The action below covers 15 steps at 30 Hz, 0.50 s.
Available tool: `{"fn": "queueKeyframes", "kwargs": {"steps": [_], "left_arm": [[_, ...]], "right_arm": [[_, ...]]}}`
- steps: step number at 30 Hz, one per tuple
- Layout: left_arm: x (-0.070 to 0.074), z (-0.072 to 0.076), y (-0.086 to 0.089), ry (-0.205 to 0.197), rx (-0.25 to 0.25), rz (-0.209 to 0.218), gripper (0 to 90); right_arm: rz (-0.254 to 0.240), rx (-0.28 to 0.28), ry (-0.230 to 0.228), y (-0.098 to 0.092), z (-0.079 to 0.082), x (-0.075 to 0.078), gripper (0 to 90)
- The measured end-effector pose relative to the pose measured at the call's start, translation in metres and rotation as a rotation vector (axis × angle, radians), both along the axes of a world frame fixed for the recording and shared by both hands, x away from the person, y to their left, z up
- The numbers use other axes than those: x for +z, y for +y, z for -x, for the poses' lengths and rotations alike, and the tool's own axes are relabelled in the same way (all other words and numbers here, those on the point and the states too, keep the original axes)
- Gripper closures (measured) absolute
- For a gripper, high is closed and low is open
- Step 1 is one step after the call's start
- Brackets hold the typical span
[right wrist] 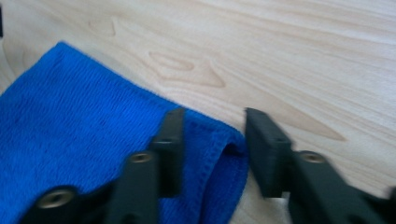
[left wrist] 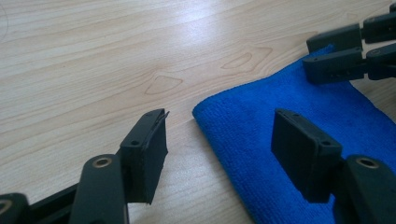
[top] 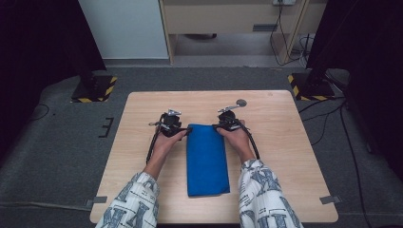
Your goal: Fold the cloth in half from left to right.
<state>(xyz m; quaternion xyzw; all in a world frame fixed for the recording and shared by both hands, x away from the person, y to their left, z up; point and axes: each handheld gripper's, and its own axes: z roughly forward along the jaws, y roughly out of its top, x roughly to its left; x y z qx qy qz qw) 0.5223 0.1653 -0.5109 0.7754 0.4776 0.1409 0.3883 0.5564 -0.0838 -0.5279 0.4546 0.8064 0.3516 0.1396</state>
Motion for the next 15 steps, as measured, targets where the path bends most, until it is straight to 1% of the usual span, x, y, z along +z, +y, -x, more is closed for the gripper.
{"fn": "queueKeyframes", "kwargs": {"steps": [2,4,5,7,9,10,12,15], "left_arm": [[-0.003,-0.001,-0.001,0.004,0.003,-0.008,37.4],[-0.007,-0.003,-0.003,0.008,0.007,0.003,39.1],[-0.009,-0.004,-0.004,0.007,0.011,0.010,40.0],[-0.011,-0.006,-0.007,0.002,0.016,0.007,41.9],[-0.013,-0.009,-0.011,0.020,0.011,0.003,42.3],[-0.013,-0.011,-0.014,0.018,0.003,-0.005,42.5],[-0.013,-0.013,-0.018,0.016,0.000,-0.011,43.2],[-0.016,-0.017,-0.023,0.024,0.003,-0.034,44.9]], "right_arm": [[-0.009,0.010,0.010,-0.002,0.000,0.001,79.1],[-0.013,0.016,0.008,-0.003,0.002,0.002,85.7],[-0.010,0.021,0.009,-0.004,0.003,0.002,86.6],[-0.012,0.018,0.015,-0.007,0.005,0.003,86.7],[-0.028,0.014,0.013,-0.009,0.006,0.004,86.8],[-0.037,0.015,0.014,-0.010,0.007,0.004,86.8],[-0.037,0.021,0.012,-0.010,0.009,0.004,86.8],[-0.052,0.029,0.009,-0.010,0.011,0.006,86.9]]}}
